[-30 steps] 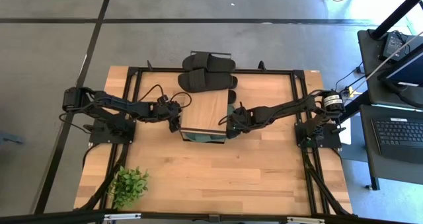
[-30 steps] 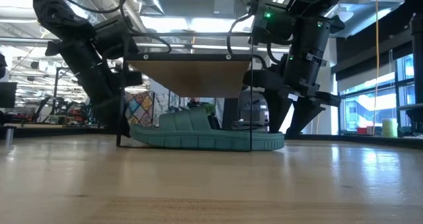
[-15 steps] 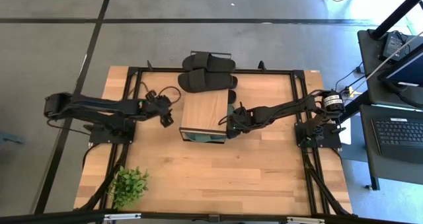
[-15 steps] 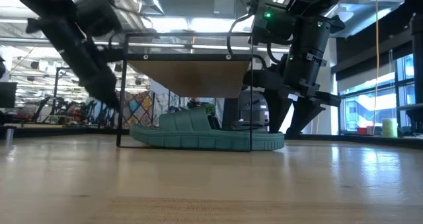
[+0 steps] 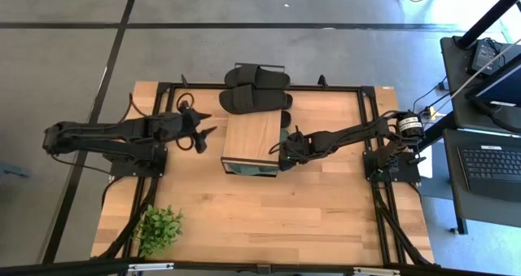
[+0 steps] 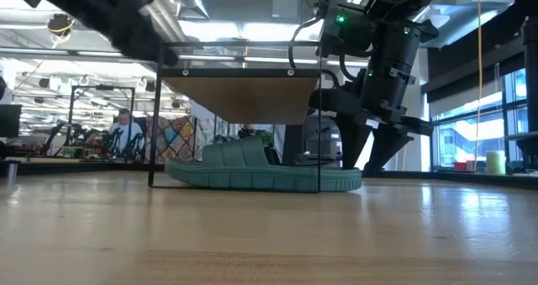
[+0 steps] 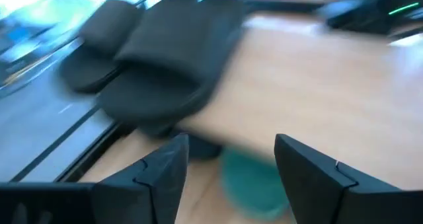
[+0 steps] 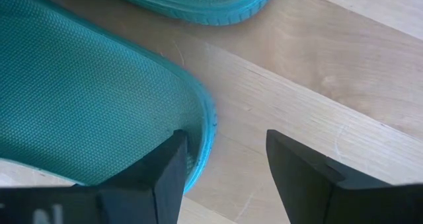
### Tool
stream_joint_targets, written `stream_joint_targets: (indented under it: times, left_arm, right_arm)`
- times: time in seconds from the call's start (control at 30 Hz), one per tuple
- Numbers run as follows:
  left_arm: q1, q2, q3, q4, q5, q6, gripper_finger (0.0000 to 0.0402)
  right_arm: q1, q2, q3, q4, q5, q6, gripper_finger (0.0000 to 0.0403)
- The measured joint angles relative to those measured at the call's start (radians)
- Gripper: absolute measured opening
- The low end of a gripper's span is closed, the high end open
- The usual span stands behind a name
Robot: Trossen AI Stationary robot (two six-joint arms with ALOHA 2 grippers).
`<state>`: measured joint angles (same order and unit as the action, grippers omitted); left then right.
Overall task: Pick and place slides into the shelf
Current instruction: Put the green slipper under the shelf
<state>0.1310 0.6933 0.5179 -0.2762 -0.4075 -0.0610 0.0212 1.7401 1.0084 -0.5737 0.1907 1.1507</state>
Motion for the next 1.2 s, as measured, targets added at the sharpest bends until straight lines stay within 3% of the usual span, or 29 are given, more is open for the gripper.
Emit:
stream_joint_targets:
  times: [0.17,0.6,1.2]
  left_arm:
    - [-0.031,0.037,0.001,0.137,0.162,0.045,0.0217]
    - [-0.042,0.281,0.000,0.236,0.164,0.046,0.0217]
    - [-0.042,0.315,0.003,0.199,0.162,0.033,0.0217]
  right_arm:
    - [0.000,0.000,0.000,0.002,0.000,0.000,0.0204]
    - [0.000,0.000,-0.001,0.006,-0.013,-0.001,0.0204]
    - [0.000,-0.012,-0.001,-0.008,-0.030,0.019,0.0204]
